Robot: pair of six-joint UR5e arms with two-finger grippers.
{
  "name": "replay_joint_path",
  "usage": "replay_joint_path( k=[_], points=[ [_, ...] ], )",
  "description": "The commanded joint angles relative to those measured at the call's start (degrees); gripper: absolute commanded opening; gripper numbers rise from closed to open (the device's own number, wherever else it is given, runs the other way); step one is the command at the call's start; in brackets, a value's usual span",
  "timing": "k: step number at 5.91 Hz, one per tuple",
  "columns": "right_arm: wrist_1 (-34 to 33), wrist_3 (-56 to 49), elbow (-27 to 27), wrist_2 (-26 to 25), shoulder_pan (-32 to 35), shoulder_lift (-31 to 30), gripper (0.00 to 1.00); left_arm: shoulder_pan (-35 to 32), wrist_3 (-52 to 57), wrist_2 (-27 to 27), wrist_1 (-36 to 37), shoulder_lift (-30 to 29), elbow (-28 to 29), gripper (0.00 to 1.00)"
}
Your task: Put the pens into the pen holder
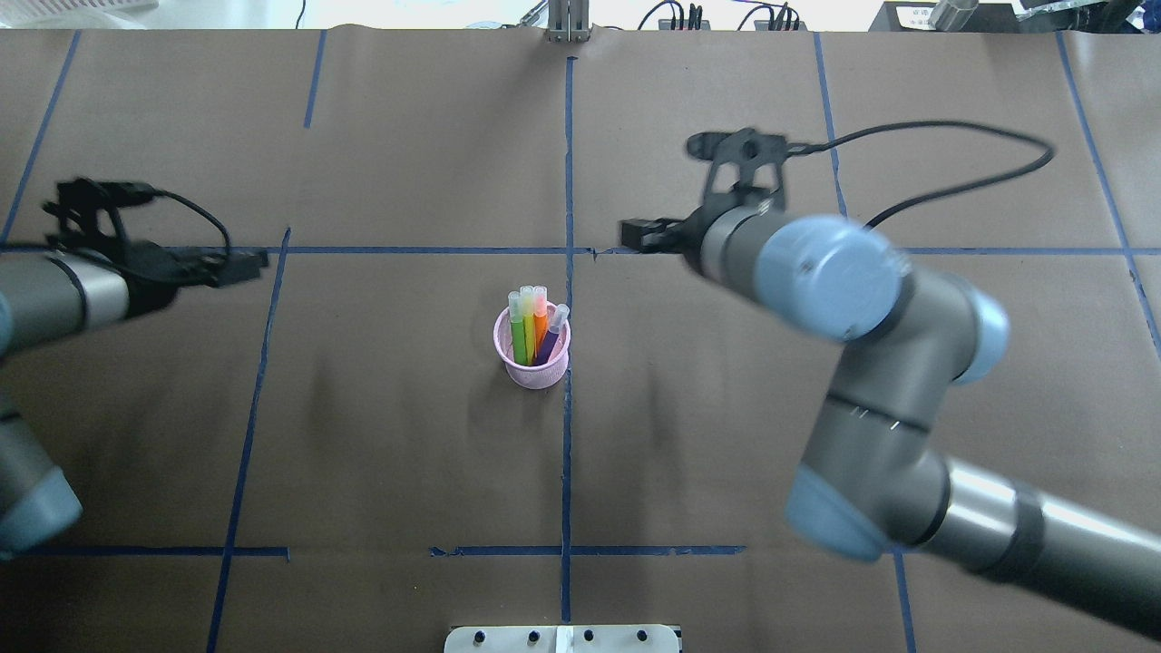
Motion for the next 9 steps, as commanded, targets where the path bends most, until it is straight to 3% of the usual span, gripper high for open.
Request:
replay_joint_path(
  k=[1,2,3,4,5,6,7,9],
  points=[
    [0.0,-13.6,-0.9,24.7,17.9,-8.7,0.99,-19.6,20.2,-19.9,15.1,0.2,-0.2,1.0],
    [0.0,-21.2,-3.2,36.1,26.9,-12.3,0.99,-26.0,34.3,-23.4,24.1,0.1,-0.3,1.0],
    [-0.2,-27.8,-6.5,43.9,34.6,-16.2,0.99,-31.3,46.5,-25.5,33.1,-0.3,-0.2,1.0],
    [-0.2,-34.0,-7.6,47.9,40.3,-20.9,1.0,-36.8,59.7,-25.9,43.7,-0.9,-0.2,1.0],
    [-0.2,-37.3,-10.2,48.0,45.4,-23.0,1.0,-41.5,63.2,-30.3,52.2,-2.6,0.5,1.0],
    [-0.4,-46.5,-15.2,48.2,50.2,-23.9,1.0,-45.0,68.3,-34.4,56.1,-1.8,2.5,1.0],
    [-5.4,-53.2,-18.7,48.2,52.7,-23.7,1.0,-47.9,73.7,-35.4,58.7,0.9,3.5,1.0],
    [-16.7,-68.4,-20.1,47.2,57.1,-23.5,1.0,-48.8,73.6,-35.6,57.8,7.0,5.0,1.0]
  ],
)
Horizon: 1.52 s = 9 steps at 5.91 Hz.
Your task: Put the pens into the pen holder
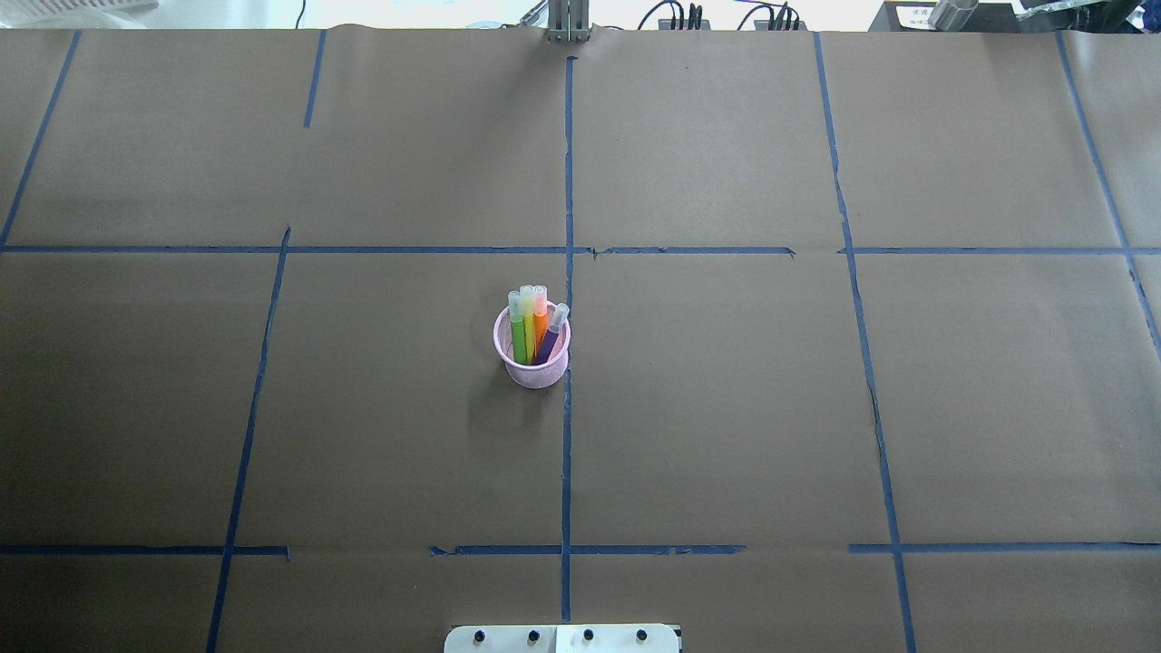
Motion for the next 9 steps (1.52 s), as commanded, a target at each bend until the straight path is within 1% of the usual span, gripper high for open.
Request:
replay_joint_path(
  k=[1,2,3,4,5,6,7,8,9],
  points=[
    [-6.8,-12.4,-0.7,-0.7,3.4,-1.3,1.0,-0.5,0.1,-0.3,-0.3,2.7,1.4,1.0],
    [-7.2,-14.0,-0.4,-0.9,3.3,-3.9,1.0,-0.3,-0.3,0.1,-0.1,2.3,2.3,1.0],
    [-7.1,-14.1,0.1,-1.1,2.8,-5.3,1.0,-0.3,-4.9,-0.2,-0.3,2.5,1.6,1.0],
    [-7.1,-14.3,0.0,-1.1,1.5,-5.2,1.0,-0.2,-5.8,-1.4,0.6,1.4,1.0,1.0],
    [-7.1,-16.6,-0.2,-1.1,0.8,-5.3,1.0,0.1,-5.4,-2.5,1.1,1.8,-1.4,1.0],
    [-7.2,-19.2,-0.1,-0.5,0.8,-5.9,1.0,0.9,-2.8,-2.0,0.8,1.8,-0.5,1.0],
    [-7.1,-19.2,0.0,-0.2,0.8,-5.5,1.0,0.9,1.8,-2.1,1.1,2.2,-0.9,1.0],
    [-7.2,-19.1,0.1,-0.1,0.8,-5.5,1.0,1.2,1.6,-2.0,1.1,2.5,0.3,1.0],
    [-7.2,-19.1,0.2,1.5,0.8,-5.4,1.0,1.4,1.8,-2.6,1.0,3.1,1.0,1.0]
  ],
)
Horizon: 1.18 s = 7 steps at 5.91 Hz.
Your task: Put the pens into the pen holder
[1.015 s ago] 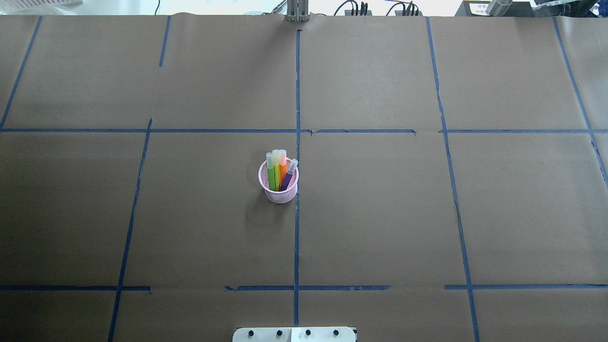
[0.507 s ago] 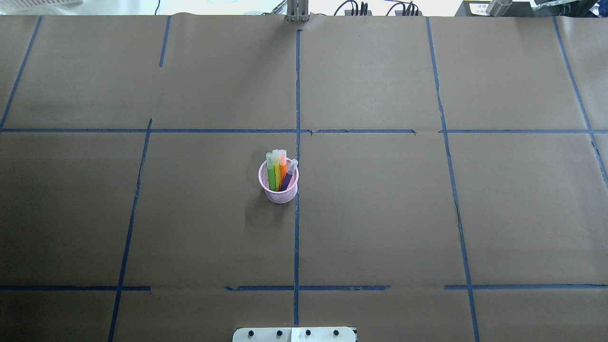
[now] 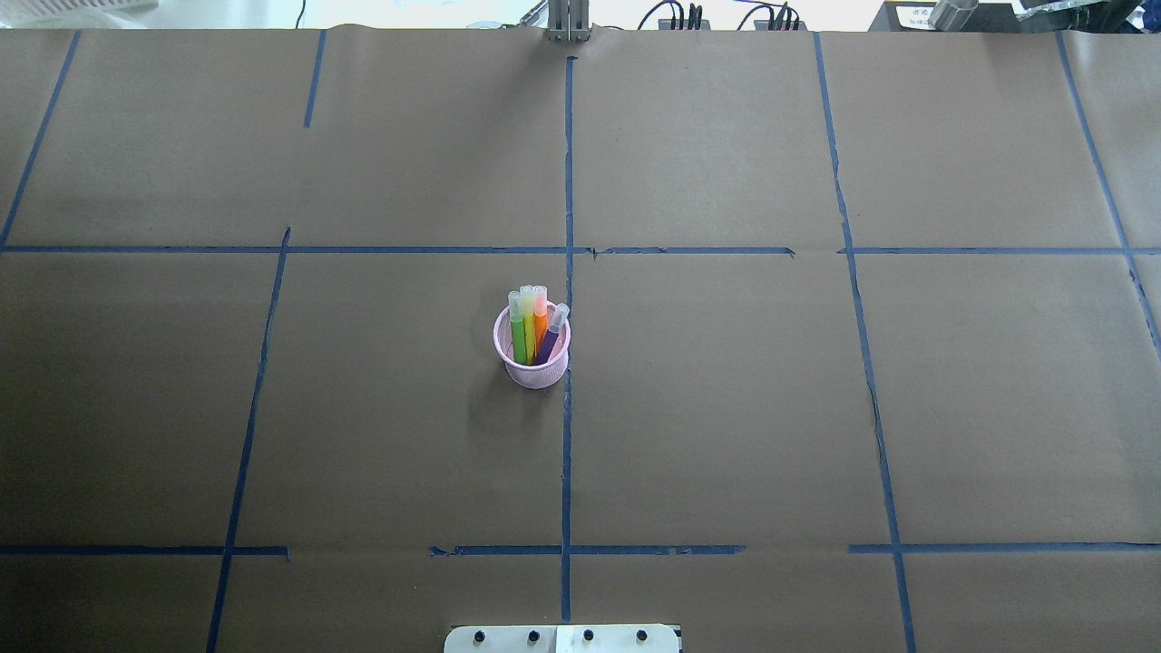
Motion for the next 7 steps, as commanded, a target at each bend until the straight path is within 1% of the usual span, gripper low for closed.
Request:
replay_joint_path(
  k=[1,3,4,7],
  points=[
    [0.0,0.0,0.0,1.2,0.0,0.2,1.0,0.4,0.5,-0.3,-0.7,0.2,2.6,1.0],
    [0.0,0.0,0.0,1.2,0.0,-0.3,1.0,0.6,0.1,-0.4,-0.1,0.6,2.3,1.0],
    [0.0,0.2,0.0,1.2,0.0,-0.4,1.0,0.6,-6.8,-0.3,-0.1,0.5,1.6,1.0],
    [0.0,0.8,0.0,2.0,0.0,-0.4,1.0,1.2,-7.6,-0.3,-0.8,0.7,1.7,1.0]
  ],
)
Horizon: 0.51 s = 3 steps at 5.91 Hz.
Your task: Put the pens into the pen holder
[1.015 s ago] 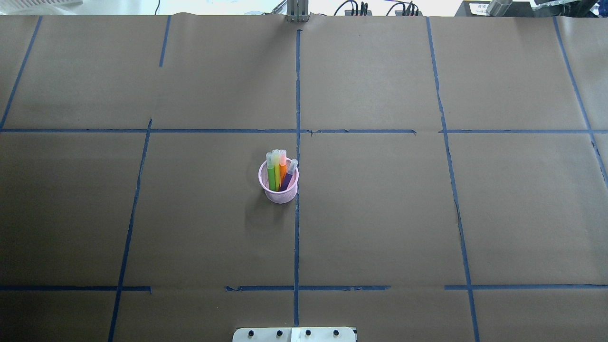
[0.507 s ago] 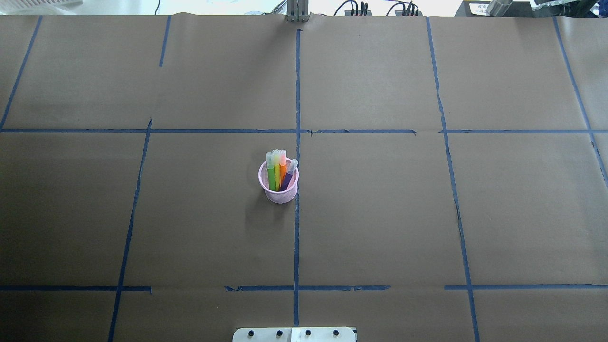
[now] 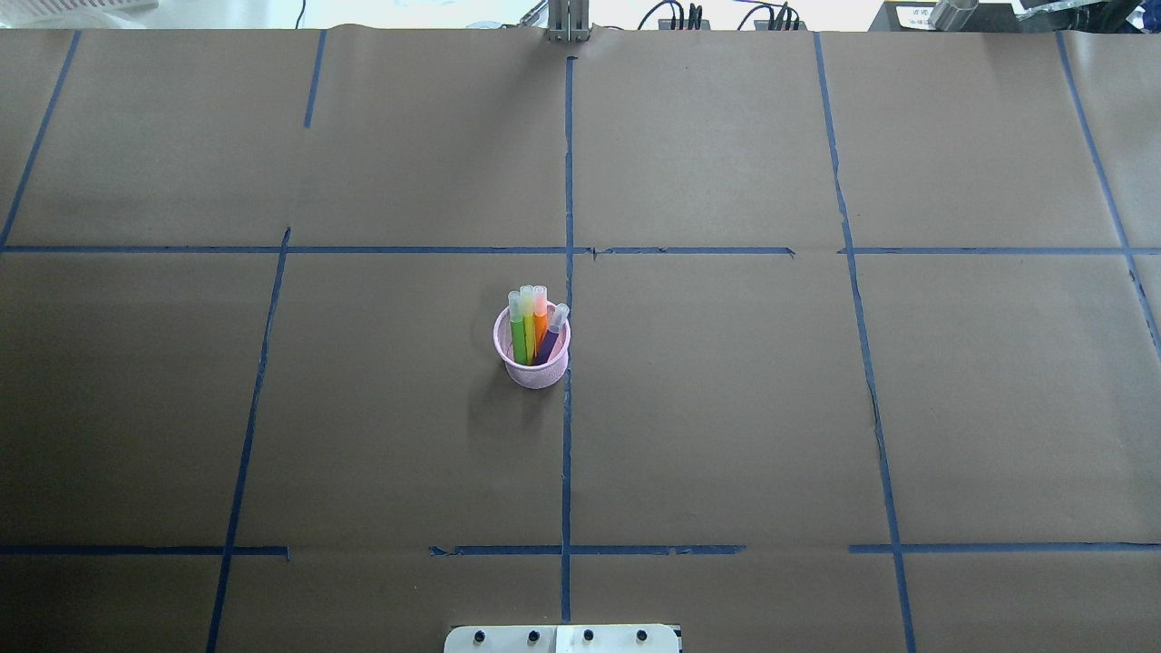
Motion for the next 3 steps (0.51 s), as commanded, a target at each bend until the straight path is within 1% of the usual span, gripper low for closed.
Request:
replay_joint_path(
  k=[1,2,3],
  points=[
    [0.0,0.1,0.1,0.9,0.0,0.1,1.0,0.1,-0.5,-0.2,-0.1,0.1,0.1,1.0],
    [-3.3,0.2,0.5,0.8,-0.2,1.7,1.0,0.1,-0.6,-0.2,-0.1,0.0,0.2,1.0],
    [-11.2,0.3,3.8,0.7,-0.3,3.6,1.0,0.2,-0.6,-0.2,-0.1,-0.1,0.2,1.0]
  ],
)
